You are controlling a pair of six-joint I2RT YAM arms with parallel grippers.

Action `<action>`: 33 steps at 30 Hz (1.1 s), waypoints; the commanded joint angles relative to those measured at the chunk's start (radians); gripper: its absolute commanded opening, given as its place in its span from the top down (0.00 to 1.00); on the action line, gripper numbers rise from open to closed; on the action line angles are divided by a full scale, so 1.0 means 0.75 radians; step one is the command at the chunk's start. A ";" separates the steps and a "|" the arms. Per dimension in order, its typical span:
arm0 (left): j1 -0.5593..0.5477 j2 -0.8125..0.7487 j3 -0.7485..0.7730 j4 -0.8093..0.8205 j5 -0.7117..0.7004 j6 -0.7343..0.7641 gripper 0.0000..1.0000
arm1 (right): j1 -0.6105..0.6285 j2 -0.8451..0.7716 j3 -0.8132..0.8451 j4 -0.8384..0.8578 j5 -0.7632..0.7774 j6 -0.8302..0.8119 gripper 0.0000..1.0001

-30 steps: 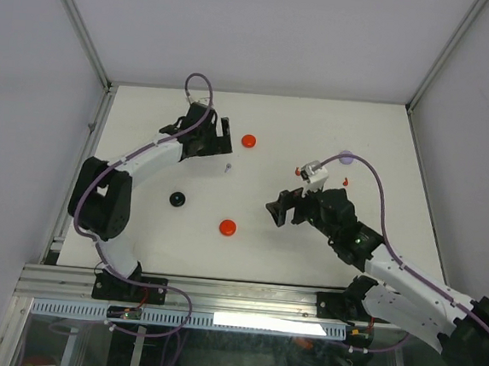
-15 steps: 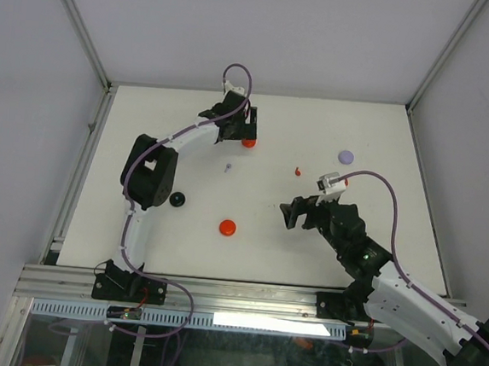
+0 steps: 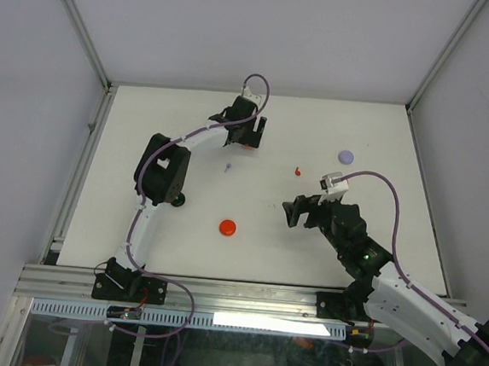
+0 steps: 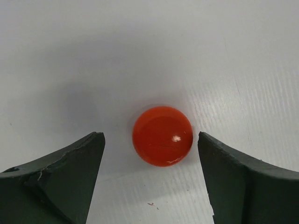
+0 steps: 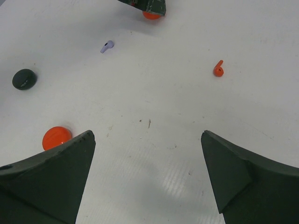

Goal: Insert the wireless bluetooth earbuds into the charging case
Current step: Pick up the charging case at the center of the board.

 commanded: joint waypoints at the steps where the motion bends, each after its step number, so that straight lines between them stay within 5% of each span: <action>1: -0.014 0.010 0.043 0.065 0.092 0.093 0.19 | -0.006 -0.005 0.013 0.067 0.018 0.000 0.01; 12: -0.020 -0.015 -0.033 0.084 0.179 0.111 0.46 | -0.008 0.032 0.032 0.052 -0.032 -0.001 0.04; 23: -0.061 -0.381 -0.439 0.224 0.231 0.126 0.53 | -0.010 0.086 0.139 -0.075 -0.080 0.053 0.06; 33: -0.154 -0.747 -0.718 0.216 0.164 -0.318 0.53 | -0.010 0.072 0.135 -0.025 -0.070 0.098 0.04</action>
